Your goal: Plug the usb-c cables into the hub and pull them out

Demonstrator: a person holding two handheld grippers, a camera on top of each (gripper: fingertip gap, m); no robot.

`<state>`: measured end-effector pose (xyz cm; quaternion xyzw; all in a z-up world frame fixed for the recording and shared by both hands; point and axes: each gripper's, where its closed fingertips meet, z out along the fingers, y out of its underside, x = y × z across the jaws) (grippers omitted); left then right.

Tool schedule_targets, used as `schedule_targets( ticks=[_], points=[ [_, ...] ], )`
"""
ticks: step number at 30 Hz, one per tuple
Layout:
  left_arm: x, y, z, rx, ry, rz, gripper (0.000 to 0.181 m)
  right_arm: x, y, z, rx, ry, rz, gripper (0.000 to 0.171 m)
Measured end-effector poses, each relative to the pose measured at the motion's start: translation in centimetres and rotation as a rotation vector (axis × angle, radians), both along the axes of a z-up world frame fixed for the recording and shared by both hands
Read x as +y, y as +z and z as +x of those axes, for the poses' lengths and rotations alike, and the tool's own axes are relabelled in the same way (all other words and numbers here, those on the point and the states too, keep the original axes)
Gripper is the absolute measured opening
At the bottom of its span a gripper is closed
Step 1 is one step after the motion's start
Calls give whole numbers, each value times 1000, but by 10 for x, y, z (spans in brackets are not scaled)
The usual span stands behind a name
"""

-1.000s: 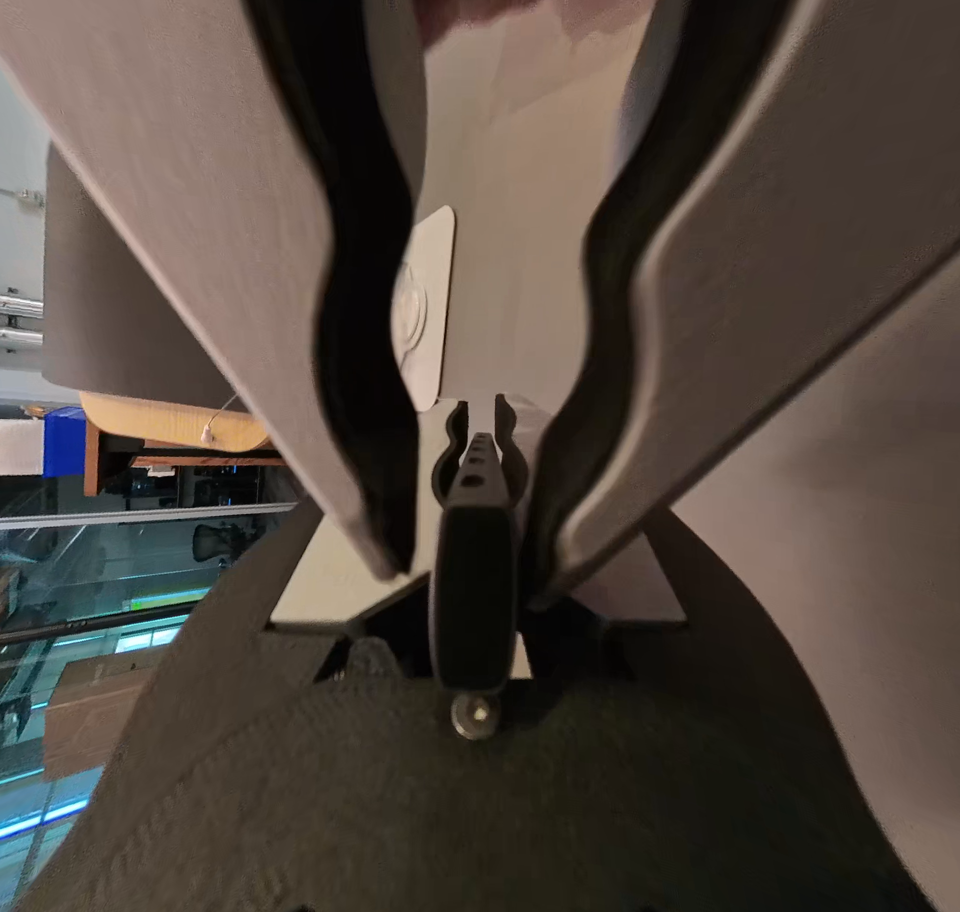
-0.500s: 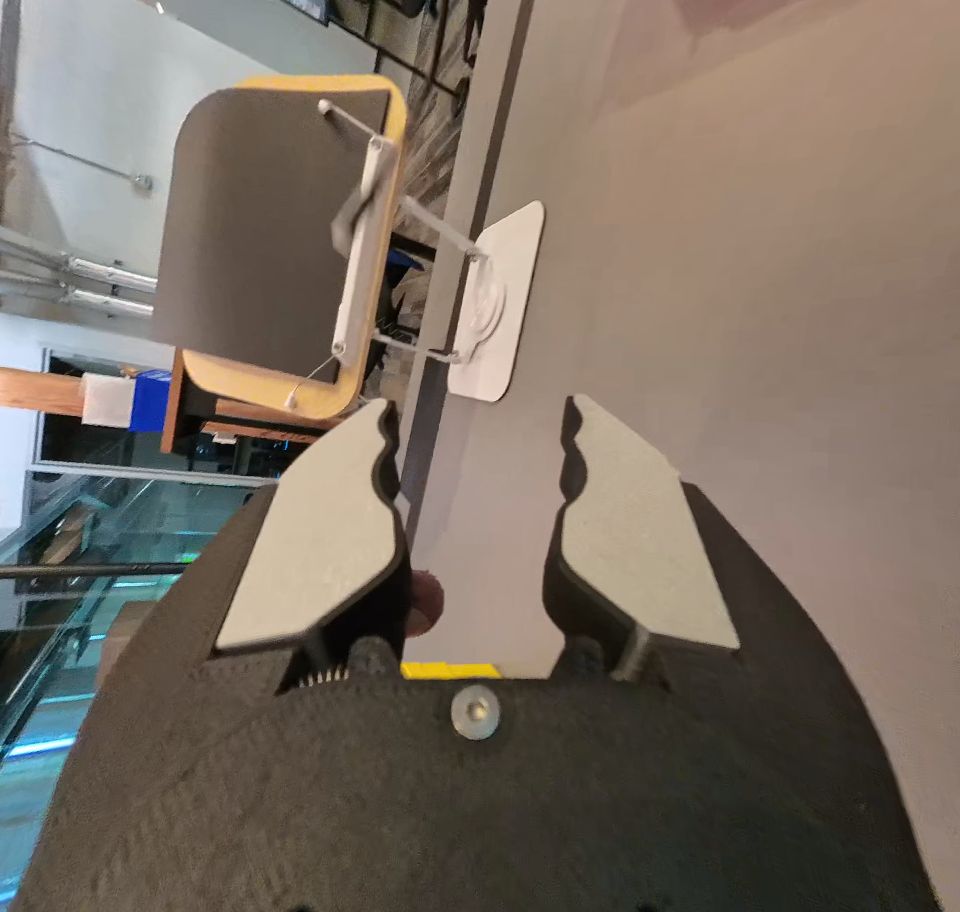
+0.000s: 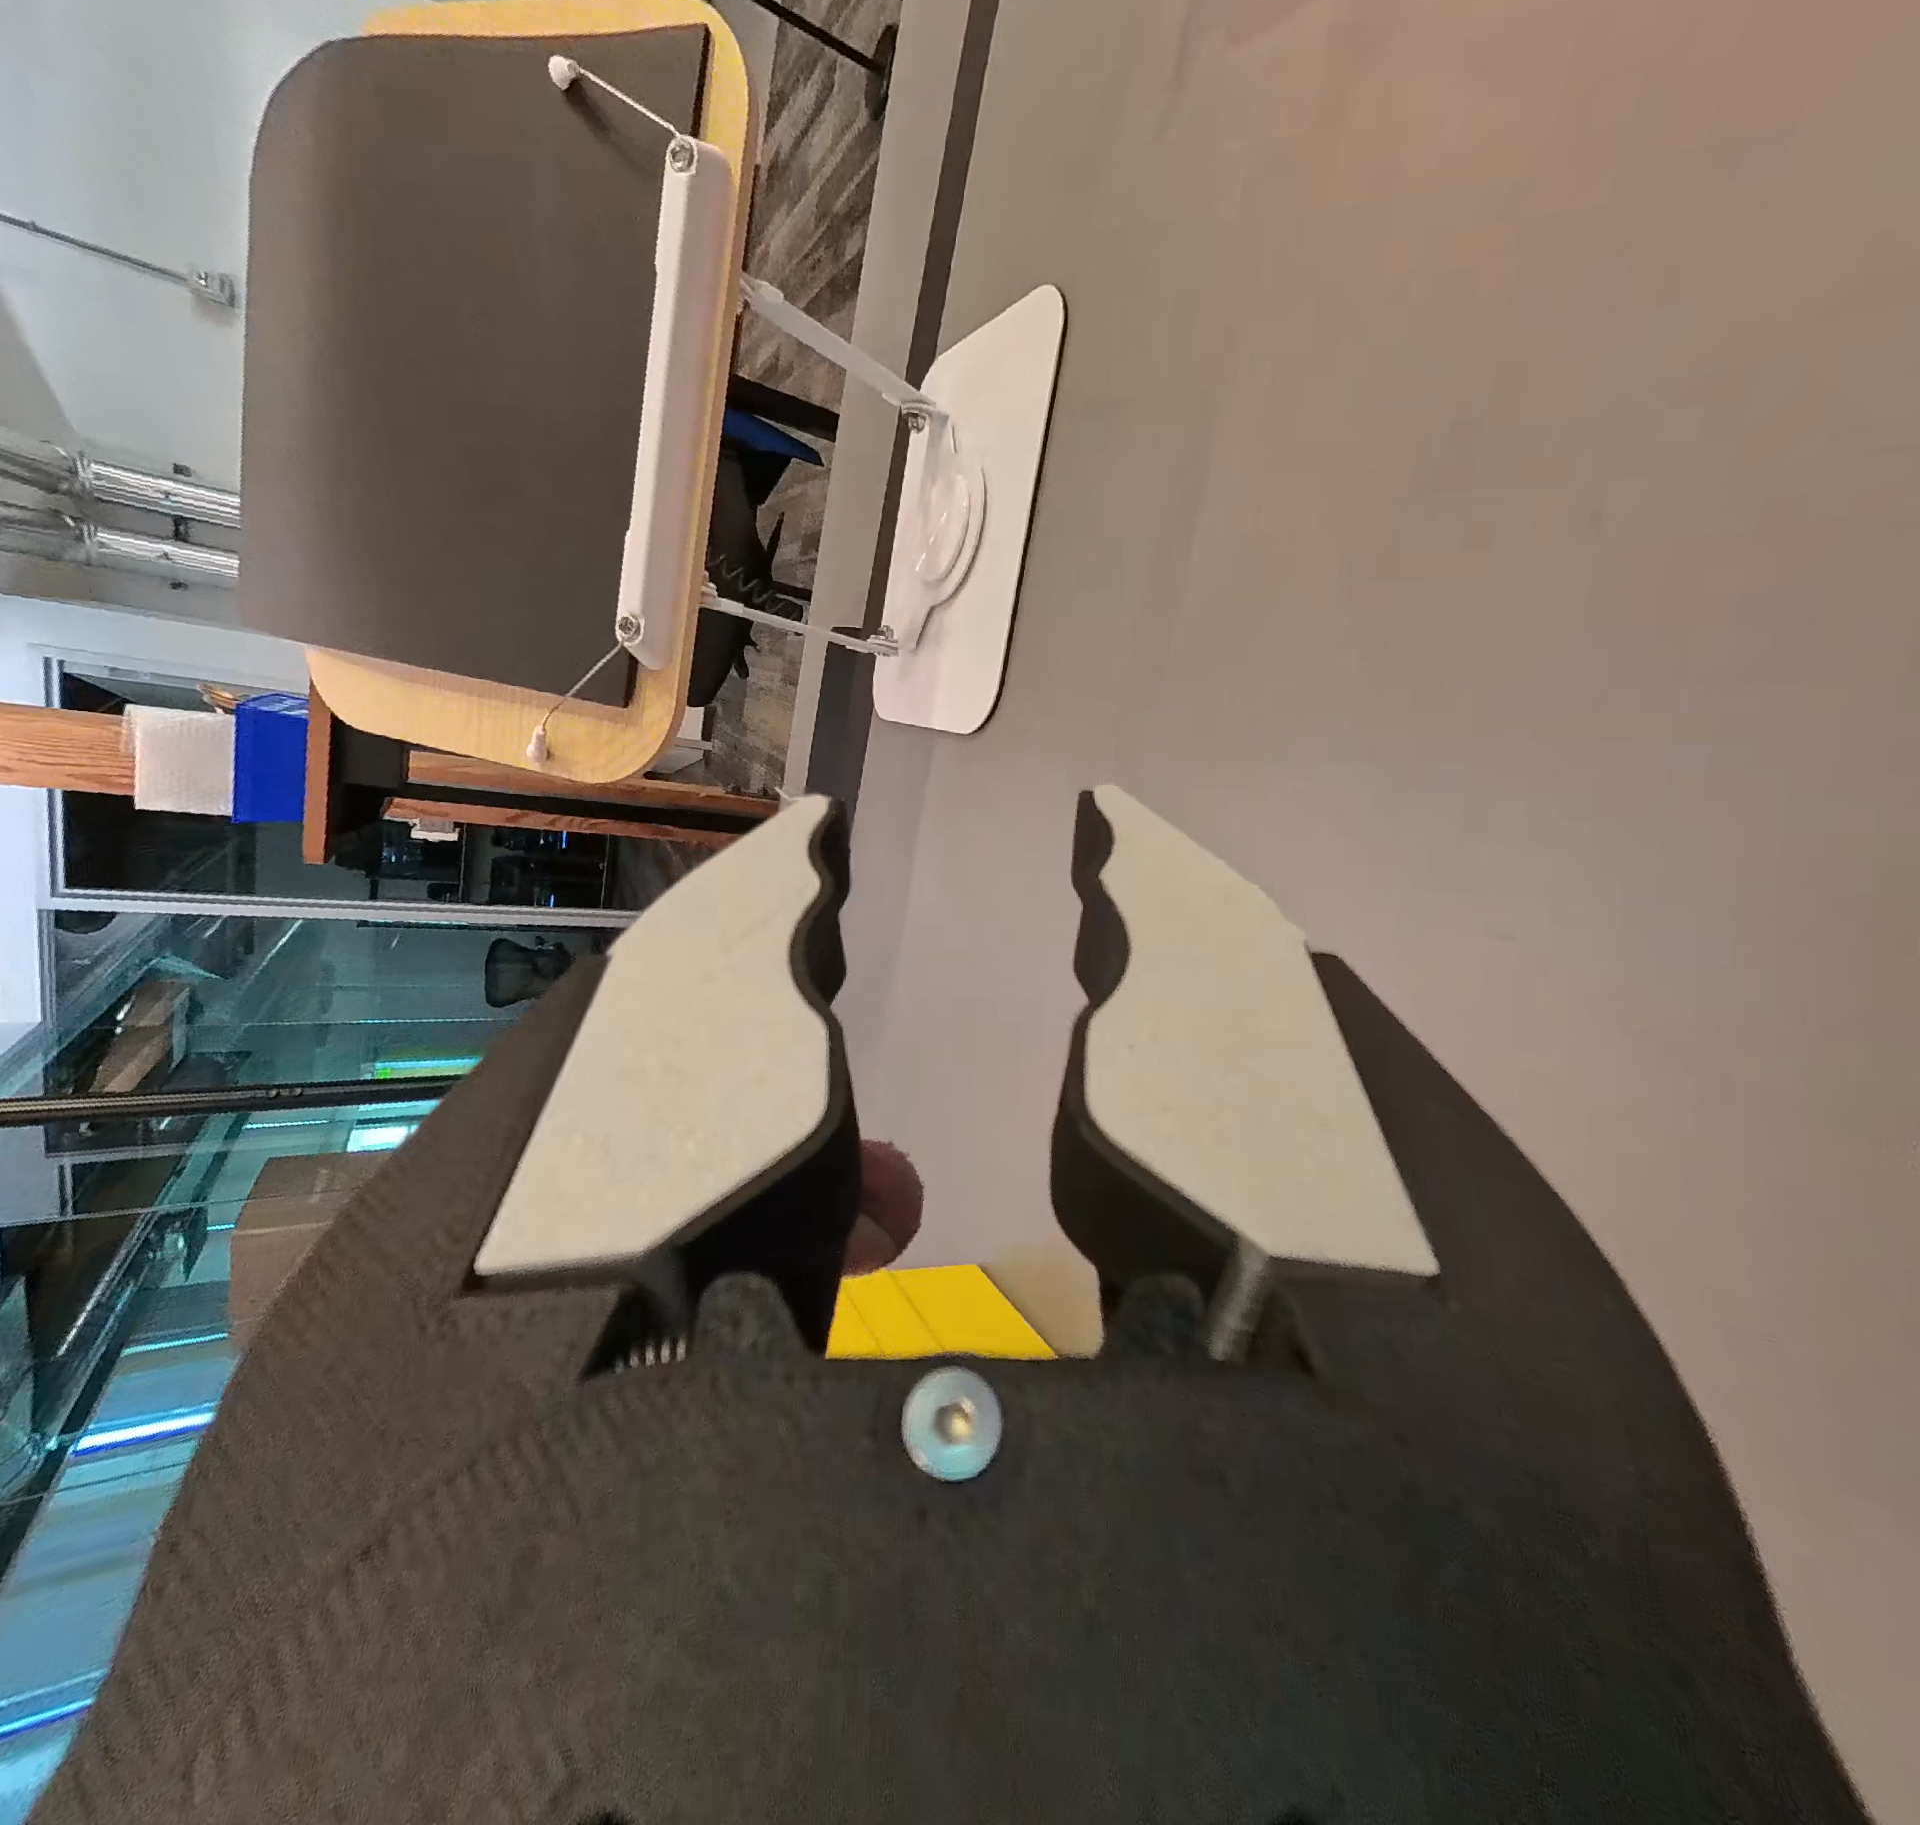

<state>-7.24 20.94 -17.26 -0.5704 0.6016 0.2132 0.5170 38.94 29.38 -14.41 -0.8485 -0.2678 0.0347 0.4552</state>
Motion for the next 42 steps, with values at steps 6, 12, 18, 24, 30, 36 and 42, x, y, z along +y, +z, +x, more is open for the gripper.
schedule_targets(
  ticks=[6,12,18,24,30,36,42],
  points=[
    [4,-13,-8,27,33,-51,40,25,-58,33,-51,-142,-196,8],
    [7,-19,-19,49,64,-90,41,47,-88,84,-429,-278,-300,37],
    [10,-18,-35,57,98,-103,42,49,-69,86,-494,-292,-209,39],
    [15,-17,-44,55,122,-112,42,53,-56,86,-509,-290,-131,32],
    [13,-21,-45,80,125,-127,42,54,-90,96,-562,-260,-291,32],
    [13,-22,-49,88,134,-138,42,37,-126,96,-692,-91,-490,52],
    [18,-15,-61,79,163,-133,42,31,-78,97,-689,-166,-327,55]
  ],
)
